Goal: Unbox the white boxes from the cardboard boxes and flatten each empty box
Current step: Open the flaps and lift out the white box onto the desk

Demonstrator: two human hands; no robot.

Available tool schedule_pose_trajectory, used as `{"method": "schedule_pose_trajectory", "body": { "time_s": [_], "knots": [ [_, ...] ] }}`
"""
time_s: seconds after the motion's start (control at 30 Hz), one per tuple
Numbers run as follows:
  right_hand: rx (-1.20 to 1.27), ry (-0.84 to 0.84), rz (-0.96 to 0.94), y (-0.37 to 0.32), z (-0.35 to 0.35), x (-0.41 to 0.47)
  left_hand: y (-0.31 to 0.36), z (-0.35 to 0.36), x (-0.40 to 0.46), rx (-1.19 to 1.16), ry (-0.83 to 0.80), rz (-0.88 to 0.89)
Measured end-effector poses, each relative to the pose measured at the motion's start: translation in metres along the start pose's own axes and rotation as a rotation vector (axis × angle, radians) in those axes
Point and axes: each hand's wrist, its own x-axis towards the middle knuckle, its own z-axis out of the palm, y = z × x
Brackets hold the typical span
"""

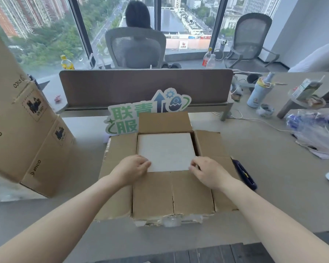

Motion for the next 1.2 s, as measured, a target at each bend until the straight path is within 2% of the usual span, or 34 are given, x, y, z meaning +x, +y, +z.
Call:
{"method": "schedule_pose_trajectory", "body": {
  "time_s": [0.1, 0.17, 0.27, 0.4, 0.5, 0.6, 0.73, 1.0, 1.2],
  "knots": [
    [0.211, 0.101, 0.021, -0.009, -0.013, -0.022, 0.01, -0.009, -0.022, -0.176, 0.097, -0.074],
    [0.323, 0.135, 0.0, -0.013, -0.023, -0.036, 0.019, -0.016, -0.043, -0.326, 0.008, -0.088],
    [0.464, 0.009, 0.004, -0.012, -0.027, -0.061, 0.032, -0.024, -0.083, -0.505, -0.194, -0.099],
    [0.544, -0.227, 0.0, -0.001, -0.013, -0.087, 0.037, -0.015, -0.125, -0.519, -0.262, -0.16],
    [0.43, -0.324, 0.004, 0.007, 0.001, -0.098, 0.029, 0.008, -0.14, -0.301, -0.319, -0.208],
    [0.024, -0.26, 0.014, 0.018, 0.023, -0.102, 0.013, 0.04, -0.141, 0.101, -0.206, -0.228],
    [-0.16, -0.192, 0.061, 0.026, 0.045, -0.097, -0.004, 0.064, -0.132, 0.289, -0.043, -0.222],
    [-0.174, -0.01, 0.031, 0.039, 0.083, -0.093, -0.017, 0.101, -0.124, 0.159, 0.191, -0.114],
    [-0.136, 0.027, 0.013, 0.04, 0.095, -0.102, -0.021, 0.107, -0.136, 0.122, 0.223, -0.089]
  ]
}}
